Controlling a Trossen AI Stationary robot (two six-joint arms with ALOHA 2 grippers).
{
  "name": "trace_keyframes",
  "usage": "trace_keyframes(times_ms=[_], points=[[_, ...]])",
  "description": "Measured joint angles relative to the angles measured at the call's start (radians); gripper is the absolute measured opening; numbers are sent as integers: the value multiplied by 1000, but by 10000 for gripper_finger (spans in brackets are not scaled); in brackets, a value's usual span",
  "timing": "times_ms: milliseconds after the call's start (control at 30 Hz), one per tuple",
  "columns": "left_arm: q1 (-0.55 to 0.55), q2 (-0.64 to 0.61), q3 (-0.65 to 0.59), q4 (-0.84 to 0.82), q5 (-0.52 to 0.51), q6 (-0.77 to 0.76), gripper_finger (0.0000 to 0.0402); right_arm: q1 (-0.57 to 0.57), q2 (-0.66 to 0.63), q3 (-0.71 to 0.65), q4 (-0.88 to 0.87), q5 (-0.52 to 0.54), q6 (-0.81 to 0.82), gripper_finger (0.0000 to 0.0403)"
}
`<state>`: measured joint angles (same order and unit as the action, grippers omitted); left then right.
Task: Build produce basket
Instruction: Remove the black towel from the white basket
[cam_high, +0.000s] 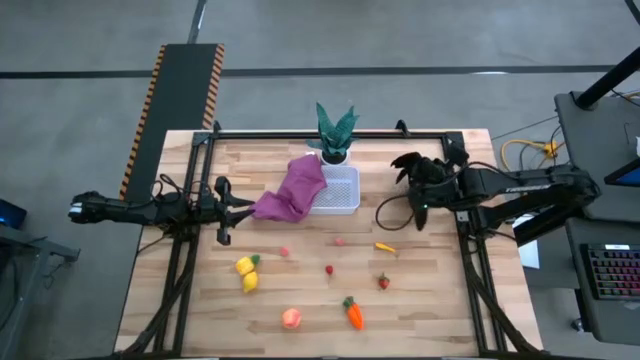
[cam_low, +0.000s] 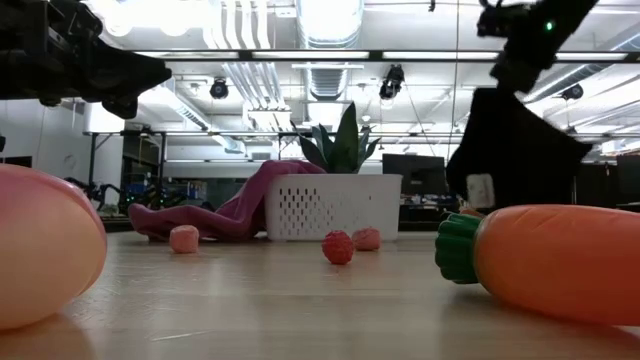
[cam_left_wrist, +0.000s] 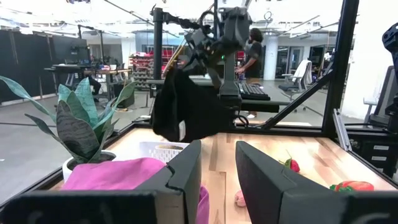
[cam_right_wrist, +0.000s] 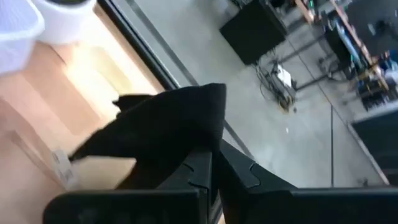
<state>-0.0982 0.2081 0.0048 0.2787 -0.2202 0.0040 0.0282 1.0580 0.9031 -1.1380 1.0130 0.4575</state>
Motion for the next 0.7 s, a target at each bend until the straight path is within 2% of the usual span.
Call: trace_keyframes(times_ms=[167,533,700], points=[[0,0,0,0,0,0,87,-69,1,-44,68,-22,-38,8],[0,0,0,1,0,2,87,-269,22,-57,157,-225,-176,9],[0,1,0,1,0,2,87,-309,21,-58,157,-231,-178,12]])
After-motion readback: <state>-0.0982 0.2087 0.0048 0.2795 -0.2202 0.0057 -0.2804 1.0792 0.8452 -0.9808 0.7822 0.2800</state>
